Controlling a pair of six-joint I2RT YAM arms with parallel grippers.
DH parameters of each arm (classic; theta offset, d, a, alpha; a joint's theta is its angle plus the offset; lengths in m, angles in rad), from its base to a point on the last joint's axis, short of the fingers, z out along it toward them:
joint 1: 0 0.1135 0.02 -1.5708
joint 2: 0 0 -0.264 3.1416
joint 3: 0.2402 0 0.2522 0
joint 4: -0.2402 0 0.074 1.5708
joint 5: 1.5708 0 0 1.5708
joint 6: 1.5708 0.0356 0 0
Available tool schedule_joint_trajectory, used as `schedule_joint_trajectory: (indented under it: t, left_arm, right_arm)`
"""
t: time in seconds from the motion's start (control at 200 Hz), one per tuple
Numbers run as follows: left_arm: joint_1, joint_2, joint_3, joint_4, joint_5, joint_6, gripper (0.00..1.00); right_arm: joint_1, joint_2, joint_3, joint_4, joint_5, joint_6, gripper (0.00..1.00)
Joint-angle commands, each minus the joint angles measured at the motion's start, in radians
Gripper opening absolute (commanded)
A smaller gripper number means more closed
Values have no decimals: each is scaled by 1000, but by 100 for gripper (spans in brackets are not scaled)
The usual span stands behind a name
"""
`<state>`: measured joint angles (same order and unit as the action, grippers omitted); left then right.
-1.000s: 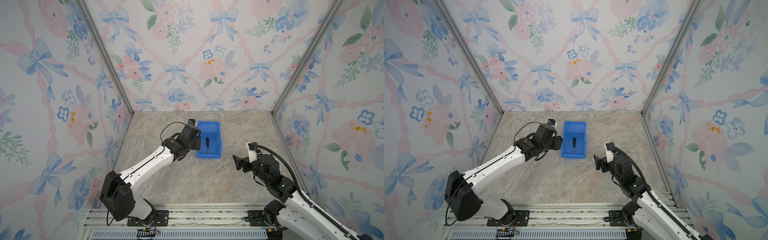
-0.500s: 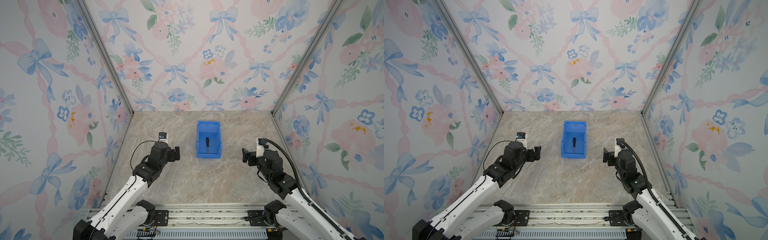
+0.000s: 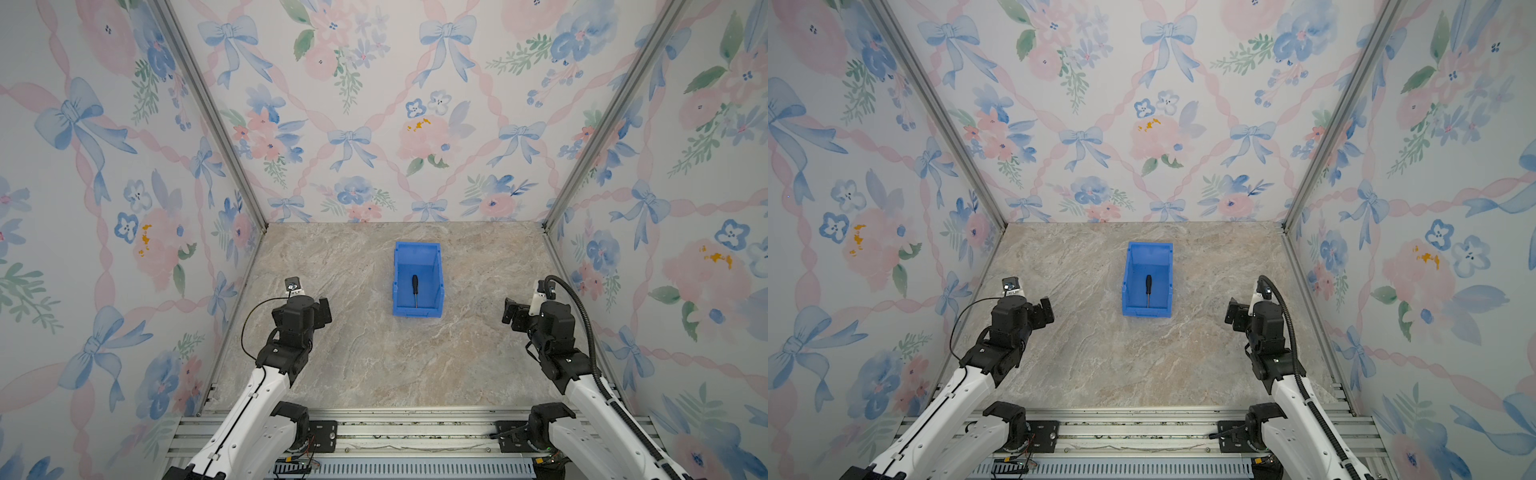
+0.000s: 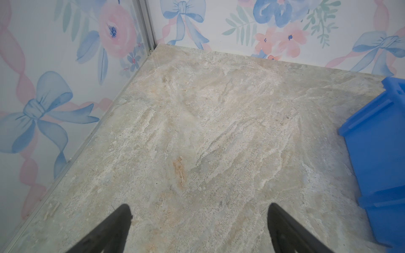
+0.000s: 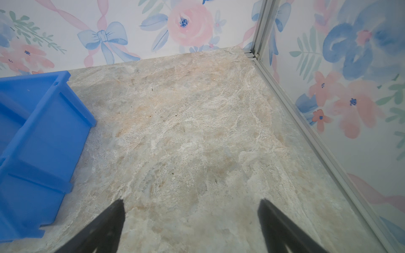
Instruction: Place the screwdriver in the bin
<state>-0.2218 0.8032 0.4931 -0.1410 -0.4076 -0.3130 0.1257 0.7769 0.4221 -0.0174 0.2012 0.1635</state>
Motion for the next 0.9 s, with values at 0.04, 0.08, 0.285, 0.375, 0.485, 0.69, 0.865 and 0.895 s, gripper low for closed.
schedule_joint_trajectory:
  t: [0.04, 0.08, 0.285, 0.375, 0.485, 0.69, 0.865, 0.895]
  left_arm:
    - [9, -49, -55, 96, -3, 62, 98]
    - [11, -62, -72, 115, -11, 75, 97]
    - [35, -113, -136, 174, -23, 126, 97]
    - [38, -126, -159, 194, -24, 145, 97]
    - [39, -137, -189, 217, -31, 157, 98]
    - [40, -119, -225, 233, -34, 191, 97]
    - [40, -80, -231, 246, -33, 203, 98]
    - [41, -77, -237, 258, -32, 198, 98]
  right_arm:
    - [-14, 35, -4, 51, -61, -40, 97]
    - [-14, 57, 5, 40, -63, -55, 97]
    - [-27, 145, 43, 25, -89, -111, 97]
    - [-33, 154, 40, 41, -92, -117, 97]
    - [-43, 159, 28, 46, -92, -121, 97]
    - [-61, 152, -2, 14, -45, -122, 97]
    - [-68, 113, -63, 42, -27, -124, 97]
    - [-69, 102, -79, 59, -32, -126, 97]
